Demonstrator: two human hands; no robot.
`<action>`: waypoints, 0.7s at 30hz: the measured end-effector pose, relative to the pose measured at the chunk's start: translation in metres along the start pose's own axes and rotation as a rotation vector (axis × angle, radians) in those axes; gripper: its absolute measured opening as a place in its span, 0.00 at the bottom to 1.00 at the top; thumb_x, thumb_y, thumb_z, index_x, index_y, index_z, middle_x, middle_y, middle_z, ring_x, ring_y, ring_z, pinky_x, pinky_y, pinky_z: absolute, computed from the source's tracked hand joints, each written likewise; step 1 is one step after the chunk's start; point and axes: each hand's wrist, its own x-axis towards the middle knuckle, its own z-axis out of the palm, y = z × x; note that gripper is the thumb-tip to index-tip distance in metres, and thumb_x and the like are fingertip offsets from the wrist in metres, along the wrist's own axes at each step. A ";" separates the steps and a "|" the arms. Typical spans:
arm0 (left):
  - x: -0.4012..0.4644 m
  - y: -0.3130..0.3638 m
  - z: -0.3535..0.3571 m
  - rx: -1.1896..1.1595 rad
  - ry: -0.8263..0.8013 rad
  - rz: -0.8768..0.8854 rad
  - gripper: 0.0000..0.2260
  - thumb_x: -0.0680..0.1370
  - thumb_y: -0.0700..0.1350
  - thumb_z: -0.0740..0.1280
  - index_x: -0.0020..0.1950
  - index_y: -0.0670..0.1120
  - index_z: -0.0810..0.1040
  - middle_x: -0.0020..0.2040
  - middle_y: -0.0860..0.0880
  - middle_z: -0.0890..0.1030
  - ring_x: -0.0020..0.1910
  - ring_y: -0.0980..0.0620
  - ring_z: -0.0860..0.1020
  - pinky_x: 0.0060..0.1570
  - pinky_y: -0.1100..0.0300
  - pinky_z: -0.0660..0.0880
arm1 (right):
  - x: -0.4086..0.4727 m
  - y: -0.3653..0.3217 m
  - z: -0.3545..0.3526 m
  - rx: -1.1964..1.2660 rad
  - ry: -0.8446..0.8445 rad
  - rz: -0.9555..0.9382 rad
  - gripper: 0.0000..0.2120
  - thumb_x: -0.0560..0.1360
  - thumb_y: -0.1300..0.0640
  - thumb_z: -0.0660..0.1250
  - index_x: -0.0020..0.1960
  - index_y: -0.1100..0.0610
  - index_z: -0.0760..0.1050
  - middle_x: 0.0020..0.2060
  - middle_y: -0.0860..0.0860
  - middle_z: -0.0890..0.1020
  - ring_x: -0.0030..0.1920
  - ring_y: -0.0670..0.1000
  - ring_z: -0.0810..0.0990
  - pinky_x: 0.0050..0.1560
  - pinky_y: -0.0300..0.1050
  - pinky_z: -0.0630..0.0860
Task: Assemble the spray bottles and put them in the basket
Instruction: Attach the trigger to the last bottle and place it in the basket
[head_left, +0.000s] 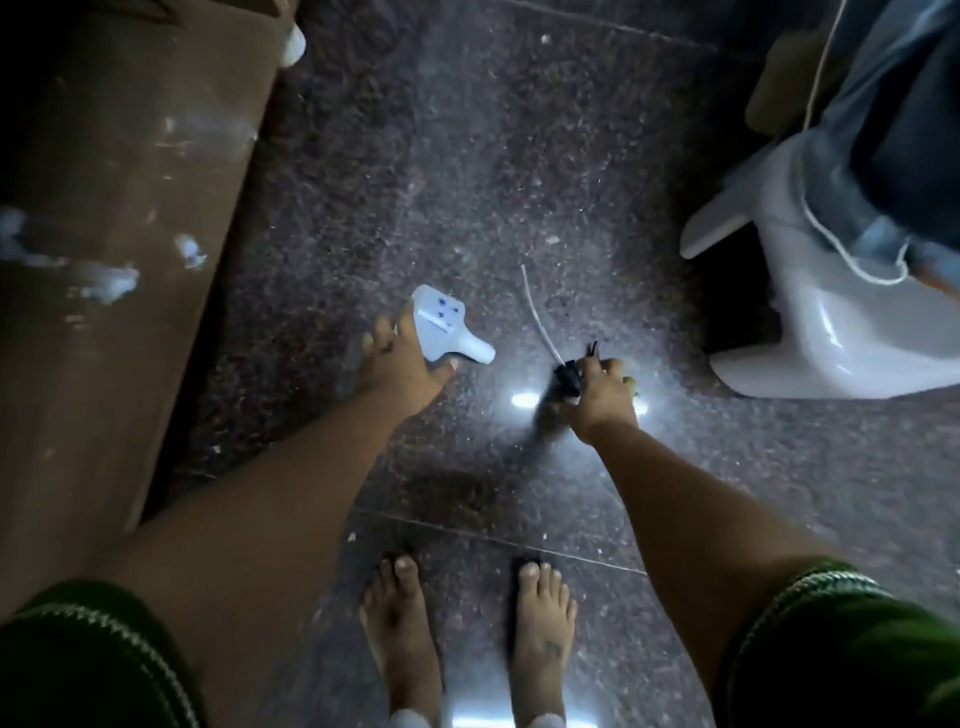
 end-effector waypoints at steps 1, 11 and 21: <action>0.011 -0.004 0.007 -0.060 0.016 -0.013 0.45 0.70 0.56 0.73 0.77 0.47 0.49 0.74 0.40 0.56 0.72 0.37 0.57 0.65 0.42 0.65 | 0.007 0.004 0.009 0.005 0.010 0.006 0.31 0.69 0.51 0.72 0.68 0.51 0.63 0.66 0.57 0.63 0.64 0.63 0.65 0.59 0.57 0.72; 0.073 0.016 0.030 0.103 -0.177 0.041 0.47 0.67 0.59 0.75 0.76 0.45 0.53 0.73 0.41 0.63 0.70 0.41 0.64 0.69 0.49 0.66 | 0.028 0.003 0.041 -0.319 0.267 -0.086 0.20 0.76 0.62 0.57 0.66 0.51 0.64 0.65 0.52 0.71 0.68 0.59 0.65 0.62 0.60 0.68; 0.091 0.010 0.011 -0.616 0.262 -0.242 0.41 0.67 0.47 0.78 0.73 0.45 0.59 0.68 0.41 0.72 0.64 0.43 0.73 0.59 0.56 0.70 | 0.028 -0.034 0.015 0.422 0.234 -0.257 0.22 0.80 0.52 0.58 0.73 0.56 0.63 0.64 0.56 0.75 0.64 0.55 0.70 0.67 0.48 0.66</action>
